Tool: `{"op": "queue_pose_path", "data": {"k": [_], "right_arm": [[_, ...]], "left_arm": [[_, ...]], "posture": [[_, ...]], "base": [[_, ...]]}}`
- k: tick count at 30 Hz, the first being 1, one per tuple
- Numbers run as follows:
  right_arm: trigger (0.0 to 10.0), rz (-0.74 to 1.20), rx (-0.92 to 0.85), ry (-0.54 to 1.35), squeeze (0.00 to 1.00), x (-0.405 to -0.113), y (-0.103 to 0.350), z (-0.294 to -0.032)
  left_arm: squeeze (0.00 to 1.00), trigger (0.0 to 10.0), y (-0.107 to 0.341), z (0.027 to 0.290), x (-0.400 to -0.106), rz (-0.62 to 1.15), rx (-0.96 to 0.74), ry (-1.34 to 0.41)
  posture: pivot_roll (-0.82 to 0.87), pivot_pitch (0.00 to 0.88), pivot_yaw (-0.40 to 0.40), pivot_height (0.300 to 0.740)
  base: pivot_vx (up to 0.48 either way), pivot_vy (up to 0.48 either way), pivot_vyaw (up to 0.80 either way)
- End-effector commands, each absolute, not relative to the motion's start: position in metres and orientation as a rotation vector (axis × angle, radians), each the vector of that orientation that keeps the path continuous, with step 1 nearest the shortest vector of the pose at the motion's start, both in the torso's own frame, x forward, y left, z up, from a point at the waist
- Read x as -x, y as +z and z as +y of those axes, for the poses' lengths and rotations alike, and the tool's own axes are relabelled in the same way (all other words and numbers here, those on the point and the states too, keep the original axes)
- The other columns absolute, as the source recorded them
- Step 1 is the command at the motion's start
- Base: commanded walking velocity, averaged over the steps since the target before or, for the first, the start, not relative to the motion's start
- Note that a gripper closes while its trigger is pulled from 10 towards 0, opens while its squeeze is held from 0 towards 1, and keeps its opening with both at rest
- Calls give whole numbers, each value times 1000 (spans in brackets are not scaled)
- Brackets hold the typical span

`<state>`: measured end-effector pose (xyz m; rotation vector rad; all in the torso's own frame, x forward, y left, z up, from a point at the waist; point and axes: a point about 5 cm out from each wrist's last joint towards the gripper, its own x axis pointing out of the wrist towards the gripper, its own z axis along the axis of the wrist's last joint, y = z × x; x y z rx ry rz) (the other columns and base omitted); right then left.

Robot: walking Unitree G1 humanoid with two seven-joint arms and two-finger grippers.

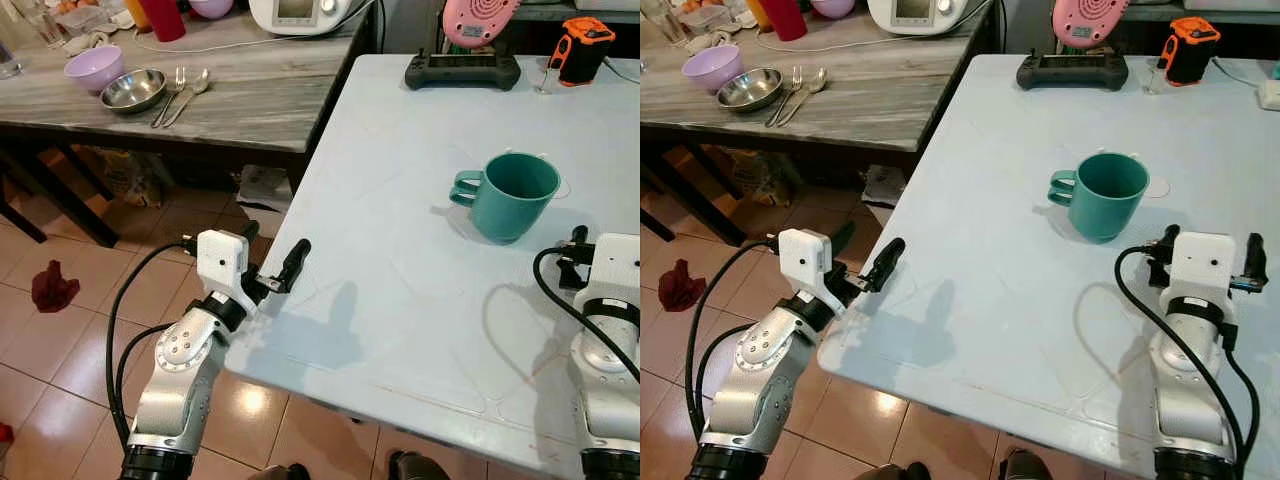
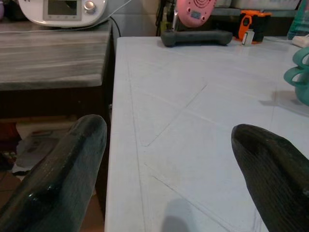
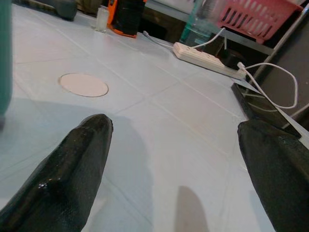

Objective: Setting the table

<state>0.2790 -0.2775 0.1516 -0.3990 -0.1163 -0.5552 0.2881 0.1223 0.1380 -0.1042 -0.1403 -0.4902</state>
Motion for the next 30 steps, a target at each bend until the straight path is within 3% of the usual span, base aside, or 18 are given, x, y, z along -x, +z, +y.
{"op": "queue_pose_path", "data": {"k": [1, 9, 13, 14, 17, 19, 22, 27, 30], "right_arm": [[10000, -95, 398, -512, 0, -275, 141, -264], [10000, -31, 352, -379, 0, -259, 111, -221], [10000, -22, 339, -344, 0, -257, 107, -212], [10000, -27, 300, -253, 0, -258, 105, -197], [10000, -27, 300, -253, 0, -258, 105, -197], [10000, -74, 235, -84, 0, -263, 111, -172], [10000, -133, 183, 34, 0, -270, 124, -156], [10000, -192, 175, 81, 0, -281, 142, -152], [10000, -230, 193, 36, 0, -292, 156, -165]], "left_arm": [[0, 10000, 140, 128, -286, -143, 99, -483], [0, 10000, 140, 126, -285, -143, 109, -486], [0, 10000, 139, 125, -285, -142, 111, -489], [0, 10000, 139, 124, -286, -142, 112, -490], [0, 10000, 139, 124, -286, -142, 112, -490], [0, 10000, 139, 124, -286, -145, 116, -487], [0, 10000, 139, 122, -287, -147, 118, -484], [0, 10000, 139, 120, -287, -150, 121, -483], [0, 10000, 139, 119, -287, -151, 123, -485]], "posture": [[-153, 167, 159, 740], [-164, 172, 151, 740], [-166, 172, 150, 740], [-168, 169, 146, 740], [-168, 169, 146, 740], [-169, 168, 143, 740], [-171, 168, 142, 740], [-173, 166, 140, 740], [-175, 162, 136, 740]], "base": [[0, 0, 0], [0, 0, 0], [0, 0, 0], [0, 0, 0], [0, 0, 0], [0, 0, 0], [0, 0, 0], [0, 0, 0], [0, 0, 0]]}}
